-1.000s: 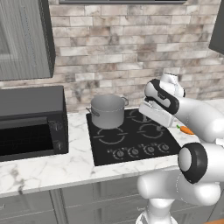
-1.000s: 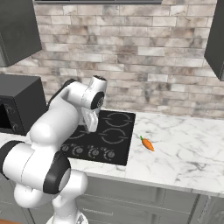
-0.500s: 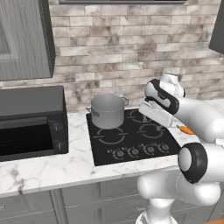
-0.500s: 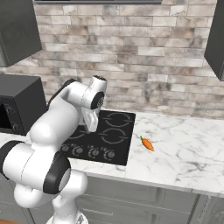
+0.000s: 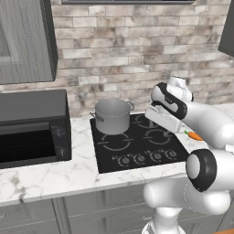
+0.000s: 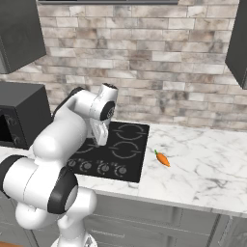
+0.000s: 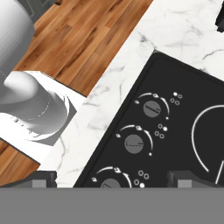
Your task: Turn on the burner for the pot on the stove. Wait thirty seconds for the pot to heat up. Then add the carrot to the pot.
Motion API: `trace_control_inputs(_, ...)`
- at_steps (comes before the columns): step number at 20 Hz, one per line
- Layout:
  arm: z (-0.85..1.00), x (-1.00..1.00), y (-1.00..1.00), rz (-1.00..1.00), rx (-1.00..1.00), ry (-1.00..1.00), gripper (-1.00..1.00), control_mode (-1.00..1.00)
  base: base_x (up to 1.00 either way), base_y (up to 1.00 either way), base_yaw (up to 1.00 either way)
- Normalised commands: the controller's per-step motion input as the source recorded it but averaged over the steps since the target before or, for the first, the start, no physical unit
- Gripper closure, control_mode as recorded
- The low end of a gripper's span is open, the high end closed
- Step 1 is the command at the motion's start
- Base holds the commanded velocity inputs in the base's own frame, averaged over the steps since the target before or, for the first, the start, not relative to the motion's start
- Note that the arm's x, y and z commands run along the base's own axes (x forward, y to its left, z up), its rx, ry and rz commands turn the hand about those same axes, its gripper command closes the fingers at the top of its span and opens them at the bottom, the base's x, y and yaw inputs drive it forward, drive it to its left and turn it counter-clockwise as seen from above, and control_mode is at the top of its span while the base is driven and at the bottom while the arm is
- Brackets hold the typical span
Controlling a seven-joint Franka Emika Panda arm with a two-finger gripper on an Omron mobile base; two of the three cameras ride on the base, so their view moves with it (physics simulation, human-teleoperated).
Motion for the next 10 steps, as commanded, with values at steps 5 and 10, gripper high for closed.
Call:
trace_control_inputs(5,0.00,0.00,0.00,0.00,0.00,0.00,-1.00,-1.00,0.00,0.00,0.00)
trace_control_inputs(10,0.00,0.00,0.00,0.00,0.00,0.00,-1.00,-1.00,0.00,0.00,0.00)
